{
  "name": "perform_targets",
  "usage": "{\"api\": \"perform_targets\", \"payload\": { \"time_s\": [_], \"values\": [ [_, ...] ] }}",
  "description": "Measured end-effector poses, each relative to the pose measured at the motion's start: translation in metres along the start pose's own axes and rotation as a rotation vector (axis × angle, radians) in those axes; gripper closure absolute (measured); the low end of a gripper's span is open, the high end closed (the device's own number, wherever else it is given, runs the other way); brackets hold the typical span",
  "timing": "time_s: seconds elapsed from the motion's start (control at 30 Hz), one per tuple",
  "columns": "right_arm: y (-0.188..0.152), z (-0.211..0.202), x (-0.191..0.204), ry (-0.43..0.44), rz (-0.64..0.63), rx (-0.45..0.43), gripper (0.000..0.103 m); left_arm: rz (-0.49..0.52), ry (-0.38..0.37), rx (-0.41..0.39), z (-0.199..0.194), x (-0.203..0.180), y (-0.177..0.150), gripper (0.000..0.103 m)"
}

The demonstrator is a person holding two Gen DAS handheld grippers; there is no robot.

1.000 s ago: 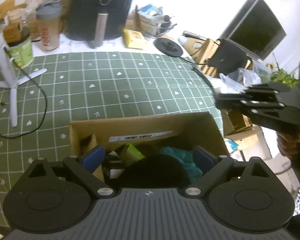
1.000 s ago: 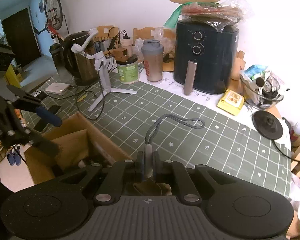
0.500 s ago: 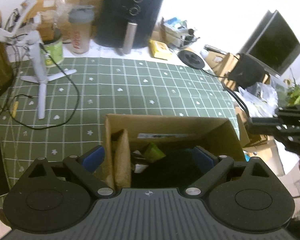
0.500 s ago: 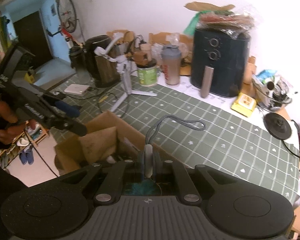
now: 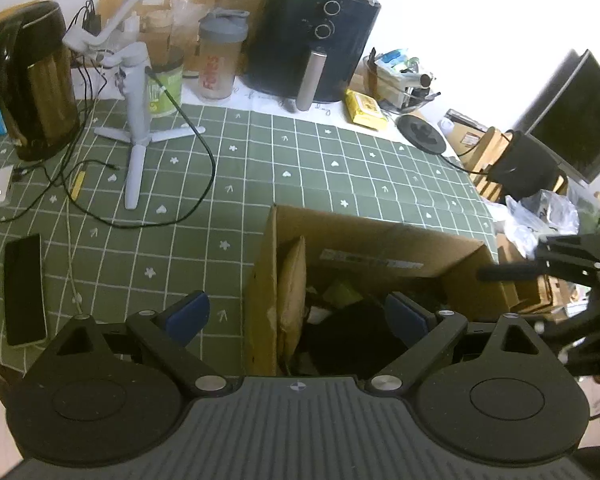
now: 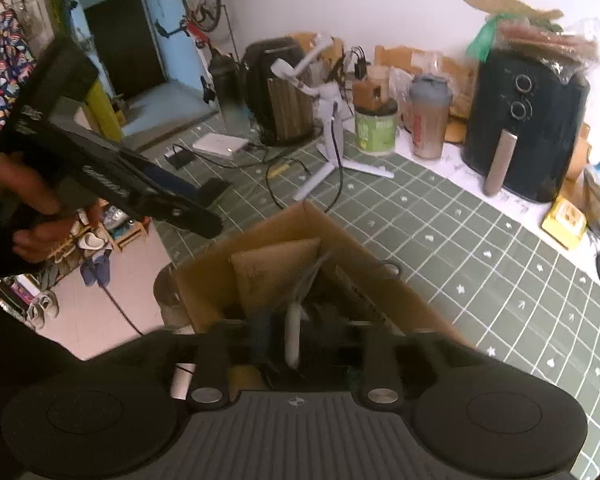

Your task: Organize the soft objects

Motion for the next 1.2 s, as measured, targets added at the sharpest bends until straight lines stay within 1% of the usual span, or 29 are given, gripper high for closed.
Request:
{"api": "perform_targets", "payload": {
  "time_s": [0.1, 0.2, 0.3, 0.37, 0.43, 0.47, 0.63, 0.8, 0.87, 0.9, 0.93, 1.0, 1.07, 1.2],
  "values": [
    [-0.004, 0.001, -0.002, -0.012, 0.026, 0.000, 0.023, -0.007, -0.010, -0.004, -0.001, -0.003, -0.004, 0.007],
    [-0.008, -0.001, -0.007, -0.048, 0.054, -0.001, 0.012, -0.004, -0.005, -0.008, -0.003, -0.008, -0.005, 0.007],
    [-0.012, -0.005, -0.012, -0.089, 0.082, -0.011, 0.004, 0.006, 0.015, -0.008, -0.003, -0.012, -0.006, 0.007],
    [-0.016, -0.006, -0.016, -0.125, 0.102, -0.013, 0.004, 0.005, 0.018, -0.008, -0.003, -0.013, -0.004, 0.007],
    [-0.020, -0.009, -0.021, -0.180, 0.127, -0.018, 0.000, 0.007, 0.017, -0.007, -0.002, -0.014, -0.002, 0.007],
    [-0.021, -0.011, -0.023, -0.203, 0.145, -0.019, 0.000, 0.012, 0.019, -0.004, -0.001, -0.015, 0.000, 0.007],
    [-0.026, -0.024, -0.037, -0.319, 0.286, -0.039, 0.000, 0.080, 0.019, -0.011, 0.002, -0.029, 0.010, 0.007],
    [-0.036, -0.028, -0.046, -0.433, 0.393, -0.004, 0.000, 0.157, 0.030, -0.029, 0.003, -0.041, 0.015, 0.006],
    [-0.040, -0.029, -0.044, -0.461, 0.409, 0.009, 0.000, 0.175, 0.031, -0.033, 0.003, -0.043, 0.014, 0.006],
    [-0.041, -0.029, -0.042, -0.471, 0.414, 0.014, 0.000, 0.182, 0.029, -0.042, 0.002, -0.043, 0.014, 0.004],
    [-0.042, -0.029, -0.041, -0.482, 0.419, 0.019, 0.000, 0.188, 0.029, -0.051, 0.000, -0.043, 0.013, 0.000],
    [-0.046, -0.029, -0.037, -0.514, 0.432, 0.033, 0.000, 0.206, 0.052, -0.039, -0.001, -0.042, 0.010, 0.000],
    [-0.050, -0.030, -0.033, -0.531, 0.450, 0.045, 0.000, 0.224, 0.075, -0.068, -0.006, -0.040, 0.008, 0.000],
    [-0.059, -0.028, -0.020, -0.551, 0.471, 0.066, 0.000, 0.246, 0.116, -0.087, -0.013, -0.037, 0.001, 0.000]
  ]
}}
Point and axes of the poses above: each gripper's, at about its wrist camera, not at the fingertips, and z roughly the way its jaws point, x to its left, y to its top, the point moved 7 cm from there along z, roughly the way its jaws point, and after that the axes turned 3 degrees about z, right-handed, at the moved point
